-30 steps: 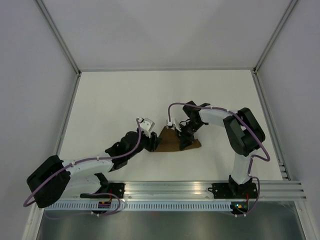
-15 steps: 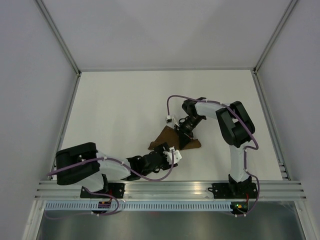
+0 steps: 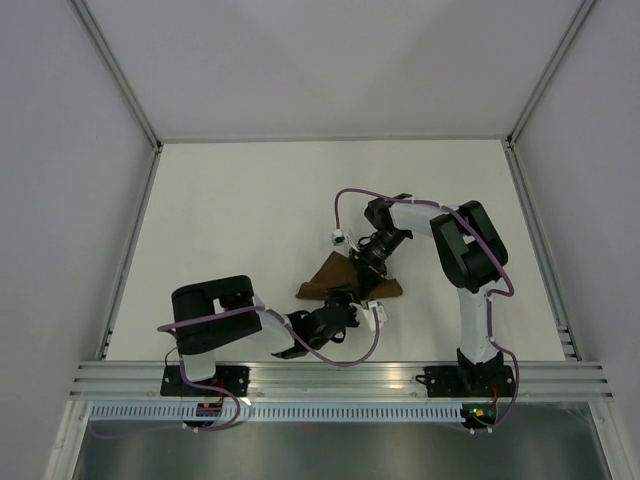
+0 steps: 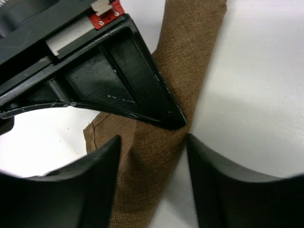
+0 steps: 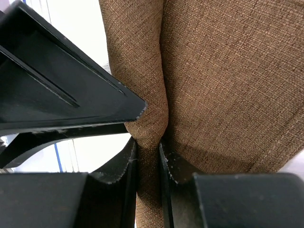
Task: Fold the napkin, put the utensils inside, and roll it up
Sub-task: Roll the napkin with the utensil
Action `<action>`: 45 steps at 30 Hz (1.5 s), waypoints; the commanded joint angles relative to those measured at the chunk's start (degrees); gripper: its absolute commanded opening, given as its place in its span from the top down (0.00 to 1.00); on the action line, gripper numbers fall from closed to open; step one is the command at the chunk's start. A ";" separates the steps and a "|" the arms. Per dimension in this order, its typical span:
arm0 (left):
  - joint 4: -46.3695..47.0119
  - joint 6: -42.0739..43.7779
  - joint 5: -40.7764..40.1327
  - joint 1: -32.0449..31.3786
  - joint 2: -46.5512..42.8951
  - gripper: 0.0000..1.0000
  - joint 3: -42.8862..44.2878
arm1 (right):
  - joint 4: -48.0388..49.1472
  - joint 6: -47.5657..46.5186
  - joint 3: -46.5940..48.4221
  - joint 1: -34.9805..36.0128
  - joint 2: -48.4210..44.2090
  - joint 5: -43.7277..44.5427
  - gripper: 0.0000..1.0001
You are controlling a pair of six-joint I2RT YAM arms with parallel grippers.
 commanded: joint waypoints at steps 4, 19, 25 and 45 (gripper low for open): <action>-13.84 -4.05 3.80 0.28 0.70 0.64 2.91 | 3.33 -3.21 -1.93 0.26 5.33 12.43 0.92; -31.46 -24.27 27.10 7.48 -2.38 0.98 7.49 | 5.61 1.09 -2.64 -1.23 -8.63 7.60 0.45; -34.62 -26.12 33.69 10.47 -2.29 0.98 8.54 | 8.33 5.66 -1.23 -4.65 -15.14 7.69 0.35; -49.47 -34.39 54.79 23.65 7.11 0.98 19.35 | 36.46 4.88 -32.67 -12.93 -49.07 5.92 0.28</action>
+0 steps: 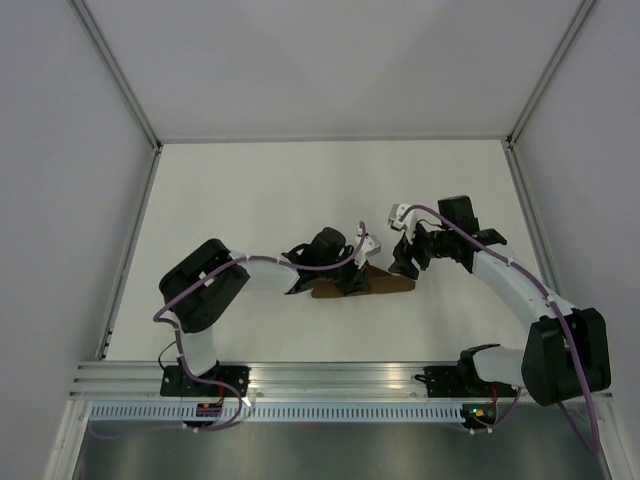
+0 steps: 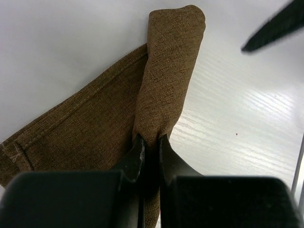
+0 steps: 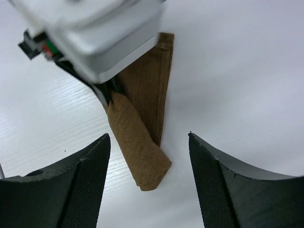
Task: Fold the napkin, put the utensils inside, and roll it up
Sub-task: Roll the napkin with the utensil
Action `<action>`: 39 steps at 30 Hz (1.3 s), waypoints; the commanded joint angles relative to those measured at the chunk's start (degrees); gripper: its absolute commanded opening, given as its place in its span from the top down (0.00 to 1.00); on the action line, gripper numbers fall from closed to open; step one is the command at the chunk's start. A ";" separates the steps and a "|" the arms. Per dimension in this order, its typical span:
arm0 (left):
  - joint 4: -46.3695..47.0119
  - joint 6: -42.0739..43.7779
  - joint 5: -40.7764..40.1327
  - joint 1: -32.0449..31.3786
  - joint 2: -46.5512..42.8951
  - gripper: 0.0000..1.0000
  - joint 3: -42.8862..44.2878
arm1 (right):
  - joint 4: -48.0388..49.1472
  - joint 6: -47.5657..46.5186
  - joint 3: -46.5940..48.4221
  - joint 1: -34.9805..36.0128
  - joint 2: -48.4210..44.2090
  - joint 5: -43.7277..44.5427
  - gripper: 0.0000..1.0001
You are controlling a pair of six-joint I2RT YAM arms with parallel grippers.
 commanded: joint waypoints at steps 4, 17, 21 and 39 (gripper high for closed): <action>-17.88 -3.24 6.67 1.96 8.93 0.98 2.20 | 14.10 -5.39 -12.61 7.08 -5.65 8.08 0.27; -24.57 -4.29 13.44 4.95 13.25 0.97 8.54 | 26.69 -6.53 -21.24 18.62 -3.03 19.01 0.26; -25.01 -4.56 15.47 5.30 13.78 0.91 9.42 | 27.39 -7.14 -21.59 19.50 -1.28 20.42 0.27; -20.80 -7.02 19.77 7.76 10.71 0.59 8.63 | 25.29 -9.95 -21.33 20.30 4.27 22.18 0.80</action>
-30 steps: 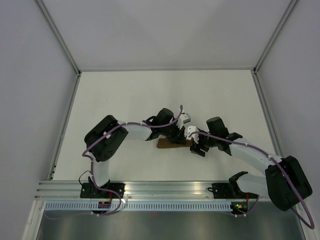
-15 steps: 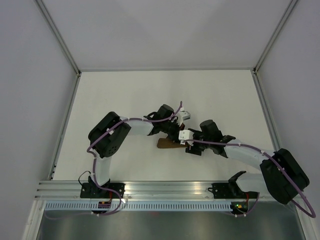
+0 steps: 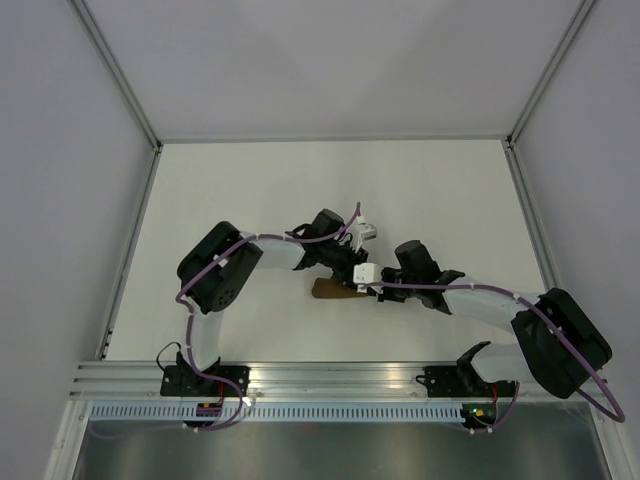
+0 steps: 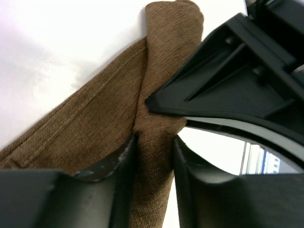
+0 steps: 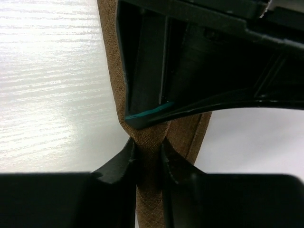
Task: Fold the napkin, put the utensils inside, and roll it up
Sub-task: Roll the napkin with the utensil
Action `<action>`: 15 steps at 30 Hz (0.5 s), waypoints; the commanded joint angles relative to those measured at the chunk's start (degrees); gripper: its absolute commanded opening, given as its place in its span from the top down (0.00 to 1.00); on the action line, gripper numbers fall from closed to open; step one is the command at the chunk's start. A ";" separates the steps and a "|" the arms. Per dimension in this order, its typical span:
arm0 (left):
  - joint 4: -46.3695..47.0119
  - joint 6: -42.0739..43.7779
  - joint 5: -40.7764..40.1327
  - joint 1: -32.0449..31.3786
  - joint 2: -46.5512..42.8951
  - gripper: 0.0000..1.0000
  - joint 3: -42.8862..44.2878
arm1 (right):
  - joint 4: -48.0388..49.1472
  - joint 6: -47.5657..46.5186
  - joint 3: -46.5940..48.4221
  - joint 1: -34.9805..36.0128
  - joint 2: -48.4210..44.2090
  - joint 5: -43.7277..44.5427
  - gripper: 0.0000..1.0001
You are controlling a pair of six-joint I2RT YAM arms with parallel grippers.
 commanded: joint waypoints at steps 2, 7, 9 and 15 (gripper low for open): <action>-3.53 -3.90 -2.26 1.91 -2.61 0.55 -5.73 | -2.71 -1.48 0.39 -0.10 2.04 1.44 0.85; 1.50 -6.72 -3.57 4.19 -9.82 0.50 -8.28 | -7.72 -2.44 2.15 -0.18 3.27 0.29 0.92; 2.29 -6.98 -5.76 4.64 -12.90 0.48 -8.72 | -9.83 -2.88 3.03 -0.18 4.41 -0.23 0.93; 7.21 -7.77 -19.72 5.52 -24.41 0.48 -15.21 | -16.16 -3.94 6.98 -0.45 9.23 -2.87 0.95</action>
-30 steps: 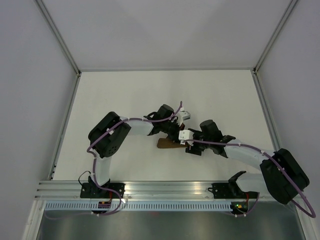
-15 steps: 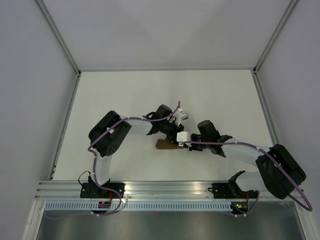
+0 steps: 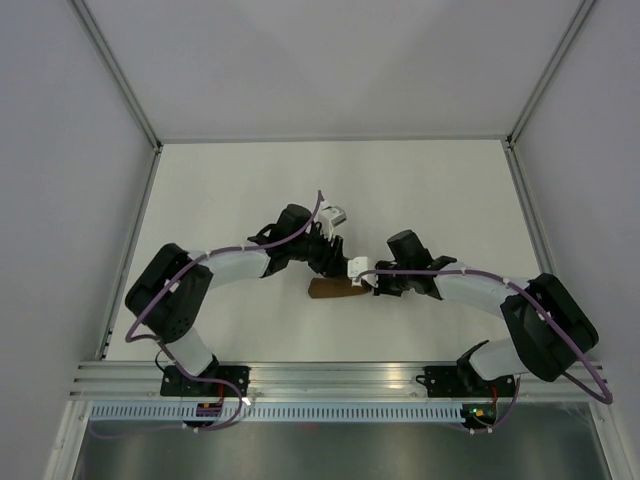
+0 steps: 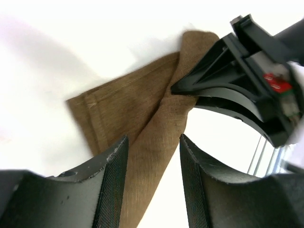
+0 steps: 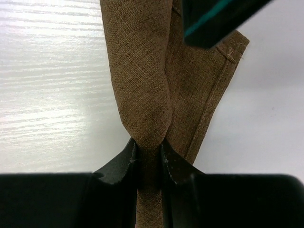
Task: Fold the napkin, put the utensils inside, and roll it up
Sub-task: Roll the napkin with the utensil
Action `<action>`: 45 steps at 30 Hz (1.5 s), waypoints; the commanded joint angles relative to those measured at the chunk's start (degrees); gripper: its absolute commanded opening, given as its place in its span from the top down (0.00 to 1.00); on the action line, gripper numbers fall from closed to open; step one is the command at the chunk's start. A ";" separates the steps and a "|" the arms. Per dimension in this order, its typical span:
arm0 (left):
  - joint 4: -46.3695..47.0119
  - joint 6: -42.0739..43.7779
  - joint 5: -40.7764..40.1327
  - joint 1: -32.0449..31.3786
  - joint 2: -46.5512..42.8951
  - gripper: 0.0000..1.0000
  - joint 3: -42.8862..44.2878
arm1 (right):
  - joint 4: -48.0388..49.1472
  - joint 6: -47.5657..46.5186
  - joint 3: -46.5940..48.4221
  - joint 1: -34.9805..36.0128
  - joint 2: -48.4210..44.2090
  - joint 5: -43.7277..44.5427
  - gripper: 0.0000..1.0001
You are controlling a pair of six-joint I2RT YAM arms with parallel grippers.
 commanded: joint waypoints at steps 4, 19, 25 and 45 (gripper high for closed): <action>9.49 -3.93 -20.79 0.23 -16.06 0.48 -10.77 | -16.14 -2.15 5.31 -1.43 8.08 -2.79 0.97; 30.34 9.14 -41.48 -11.36 -35.25 0.43 -32.86 | -44.10 -10.41 30.02 -8.73 32.25 -10.26 0.97; 29.98 24.61 -48.70 -23.31 -24.55 0.40 -27.85 | -45.60 -8.92 34.51 -9.88 37.17 -9.83 0.97; 36.40 40.80 -50.28 -26.75 1.93 0.30 -15.37 | -46.92 -8.48 37.15 -10.75 42.01 -9.21 0.98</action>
